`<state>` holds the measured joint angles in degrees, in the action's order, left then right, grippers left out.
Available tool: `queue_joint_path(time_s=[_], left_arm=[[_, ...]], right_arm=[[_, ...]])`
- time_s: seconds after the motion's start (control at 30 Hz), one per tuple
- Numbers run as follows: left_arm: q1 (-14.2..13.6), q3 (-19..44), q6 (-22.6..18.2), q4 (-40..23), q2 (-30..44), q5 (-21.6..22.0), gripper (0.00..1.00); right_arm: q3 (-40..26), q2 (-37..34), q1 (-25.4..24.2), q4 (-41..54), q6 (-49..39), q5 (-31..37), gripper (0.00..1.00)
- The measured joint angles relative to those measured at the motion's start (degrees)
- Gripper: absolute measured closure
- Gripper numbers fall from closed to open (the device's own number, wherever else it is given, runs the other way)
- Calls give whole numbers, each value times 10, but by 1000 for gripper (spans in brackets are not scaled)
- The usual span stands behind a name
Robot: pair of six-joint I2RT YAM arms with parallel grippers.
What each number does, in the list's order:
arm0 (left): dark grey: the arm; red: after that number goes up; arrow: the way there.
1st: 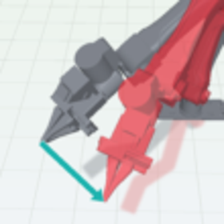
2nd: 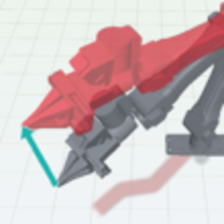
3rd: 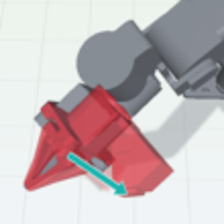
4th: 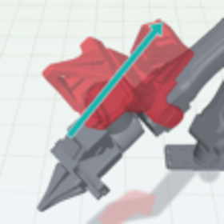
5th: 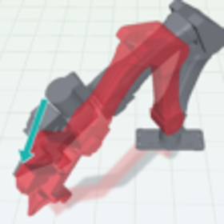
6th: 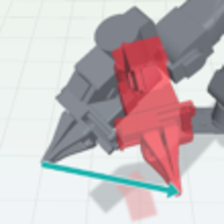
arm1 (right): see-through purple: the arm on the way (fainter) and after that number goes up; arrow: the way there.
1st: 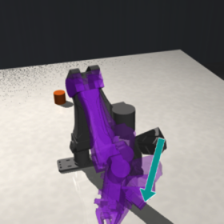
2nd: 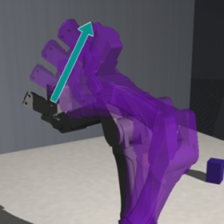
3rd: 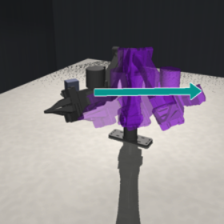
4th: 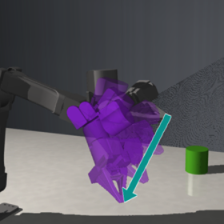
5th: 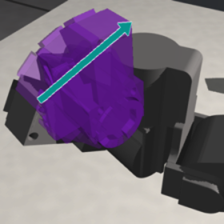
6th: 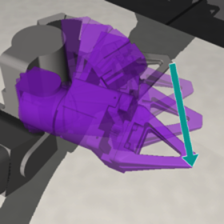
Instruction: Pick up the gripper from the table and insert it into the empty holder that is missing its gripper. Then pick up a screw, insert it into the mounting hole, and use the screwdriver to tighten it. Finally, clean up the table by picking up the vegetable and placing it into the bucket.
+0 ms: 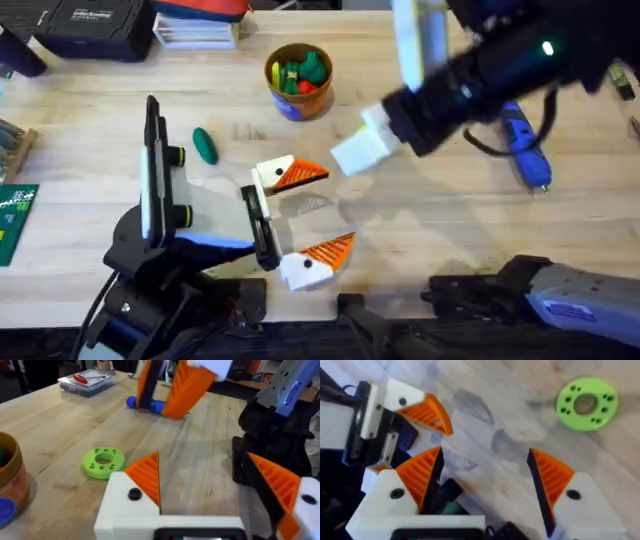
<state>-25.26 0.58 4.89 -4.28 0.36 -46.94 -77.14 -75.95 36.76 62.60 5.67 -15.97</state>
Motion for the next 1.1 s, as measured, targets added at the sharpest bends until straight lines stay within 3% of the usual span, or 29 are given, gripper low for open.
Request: queue_joint_path(time_s=[0.17,0.37,0.57,0.63,0.73,0.77,1.0,1.1], left_arm=[[0,0,0,0,0,0,15],[0,0,0,0,0,0,15],[0,0,-2,0,0,2,343],[0,0,-3,0,0,3,527],[0,0,-3,0,0,4,937],[0,0,-5,0,0,4,983],[0,0,-6,0,0,7,995],[0,0,-6,0,0,7,995]], right_arm=[[112,94,-73,-29,-14,-96,9],[180,184,-163,17,-116,-248,8],[193,195,-177,67,-245,-301,8],[193,195,-177,63,-274,-307,8],[193,195,-177,58,-299,-311,8],[194,195,-177,54,-304,-313,8],[194,191,-178,16,-322,-315,8],[194,182,-184,6,-307,-276,8]])
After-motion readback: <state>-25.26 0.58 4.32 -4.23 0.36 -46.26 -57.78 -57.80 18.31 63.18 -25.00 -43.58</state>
